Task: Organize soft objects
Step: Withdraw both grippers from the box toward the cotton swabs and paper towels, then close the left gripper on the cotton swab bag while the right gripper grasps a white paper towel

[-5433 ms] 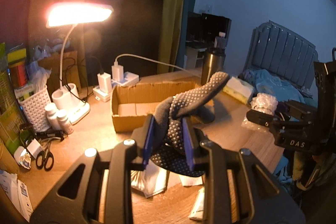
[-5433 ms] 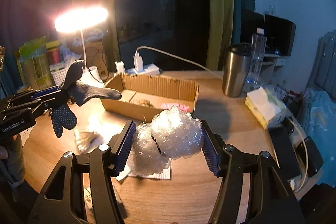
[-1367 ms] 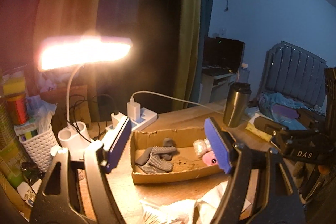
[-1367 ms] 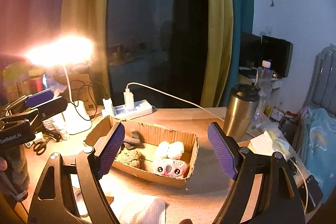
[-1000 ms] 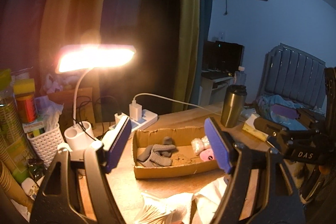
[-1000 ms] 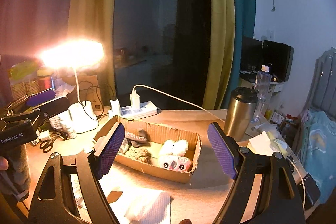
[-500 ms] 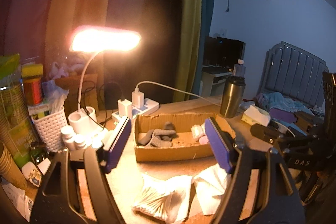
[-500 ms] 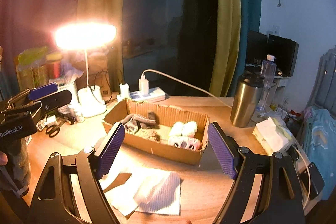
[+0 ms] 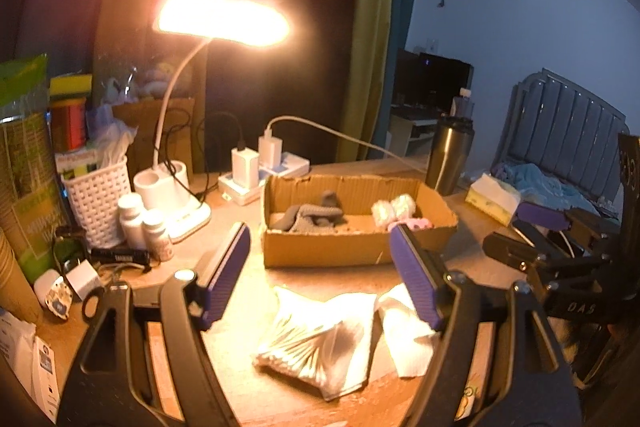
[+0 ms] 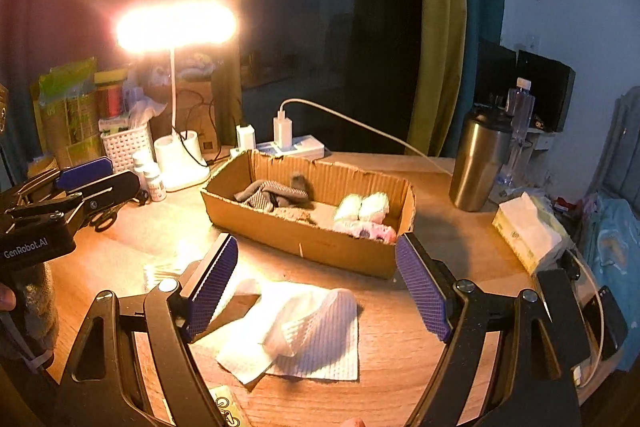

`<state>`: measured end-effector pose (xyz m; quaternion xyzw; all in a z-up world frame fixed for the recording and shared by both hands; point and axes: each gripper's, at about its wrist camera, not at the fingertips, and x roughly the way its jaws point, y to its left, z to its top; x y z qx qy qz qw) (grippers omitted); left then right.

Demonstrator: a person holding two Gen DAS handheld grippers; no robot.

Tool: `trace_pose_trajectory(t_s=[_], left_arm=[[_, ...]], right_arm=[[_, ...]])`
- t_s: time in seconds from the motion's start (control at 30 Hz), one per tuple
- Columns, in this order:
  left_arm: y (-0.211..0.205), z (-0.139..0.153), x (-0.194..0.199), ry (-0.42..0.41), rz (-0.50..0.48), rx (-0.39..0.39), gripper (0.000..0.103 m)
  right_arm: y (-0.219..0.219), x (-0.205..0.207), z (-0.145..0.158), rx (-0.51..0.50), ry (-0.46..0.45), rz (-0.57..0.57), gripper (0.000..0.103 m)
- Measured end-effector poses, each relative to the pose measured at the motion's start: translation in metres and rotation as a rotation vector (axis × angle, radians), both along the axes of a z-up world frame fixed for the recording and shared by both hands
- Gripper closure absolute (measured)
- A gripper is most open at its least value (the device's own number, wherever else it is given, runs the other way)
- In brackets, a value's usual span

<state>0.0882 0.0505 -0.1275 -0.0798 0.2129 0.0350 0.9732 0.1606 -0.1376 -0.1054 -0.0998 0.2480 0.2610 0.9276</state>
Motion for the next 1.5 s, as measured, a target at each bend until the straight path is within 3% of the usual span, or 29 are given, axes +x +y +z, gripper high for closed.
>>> trace_pose_trajectory(t_s=[0.4, 1.17, 1.5], left_arm=[[0.002, -0.030, 0.011, 0.076, -0.009, -0.004, 0.029], [0.014, -0.099, 0.047, 0.319, -0.021, -0.087, 0.029], [0.017, -0.108, 0.055, 0.381, -0.026, -0.120, 0.029]], right_arm=[[0.002, 0.011, -0.024, -0.013, 0.058, -0.007, 0.019], [0.016, 0.043, -0.081, -0.065, 0.219, 0.011, 0.019], [0.029, 0.053, -0.101, -0.105, 0.315, 0.027, 0.019]])
